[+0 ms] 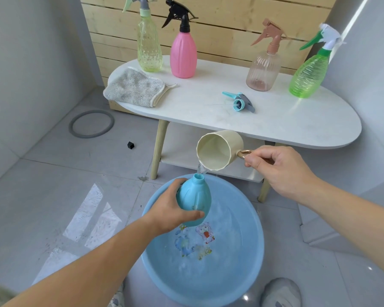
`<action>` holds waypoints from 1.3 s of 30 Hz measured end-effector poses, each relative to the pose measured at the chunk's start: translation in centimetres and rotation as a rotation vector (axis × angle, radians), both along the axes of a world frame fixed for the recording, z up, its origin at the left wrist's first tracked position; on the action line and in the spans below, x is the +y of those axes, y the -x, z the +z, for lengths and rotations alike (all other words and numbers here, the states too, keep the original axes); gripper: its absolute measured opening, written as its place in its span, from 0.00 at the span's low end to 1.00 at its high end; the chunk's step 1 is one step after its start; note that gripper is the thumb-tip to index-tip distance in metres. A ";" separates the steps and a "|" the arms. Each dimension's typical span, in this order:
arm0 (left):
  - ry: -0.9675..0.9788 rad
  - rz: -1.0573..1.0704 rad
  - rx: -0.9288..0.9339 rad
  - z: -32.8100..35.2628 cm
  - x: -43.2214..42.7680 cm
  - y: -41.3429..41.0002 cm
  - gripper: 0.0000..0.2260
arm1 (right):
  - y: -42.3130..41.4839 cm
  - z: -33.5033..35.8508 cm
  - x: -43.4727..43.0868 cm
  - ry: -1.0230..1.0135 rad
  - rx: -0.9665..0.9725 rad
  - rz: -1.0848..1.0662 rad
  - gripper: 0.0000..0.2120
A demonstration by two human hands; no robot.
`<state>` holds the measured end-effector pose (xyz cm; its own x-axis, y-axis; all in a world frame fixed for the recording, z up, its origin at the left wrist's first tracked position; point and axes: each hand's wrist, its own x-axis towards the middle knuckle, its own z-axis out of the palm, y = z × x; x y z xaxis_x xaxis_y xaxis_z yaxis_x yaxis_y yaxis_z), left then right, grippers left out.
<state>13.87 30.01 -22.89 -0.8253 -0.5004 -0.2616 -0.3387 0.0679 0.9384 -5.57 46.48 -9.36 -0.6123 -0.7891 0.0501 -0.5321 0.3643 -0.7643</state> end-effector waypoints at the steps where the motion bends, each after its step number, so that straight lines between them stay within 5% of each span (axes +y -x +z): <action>1: -0.006 0.002 0.002 0.0 0.0 0.0 0.36 | 0.0 0.1 0.0 0.003 0.003 0.003 0.10; 23: 0.017 0.006 -0.024 -0.6 -0.2 0.1 0.36 | 0.5 -0.8 -0.4 0.096 0.118 0.106 0.11; 39: 0.029 0.006 -0.039 -1.3 -0.5 0.3 0.37 | 1.2 -1.8 -0.6 0.114 0.455 0.218 0.09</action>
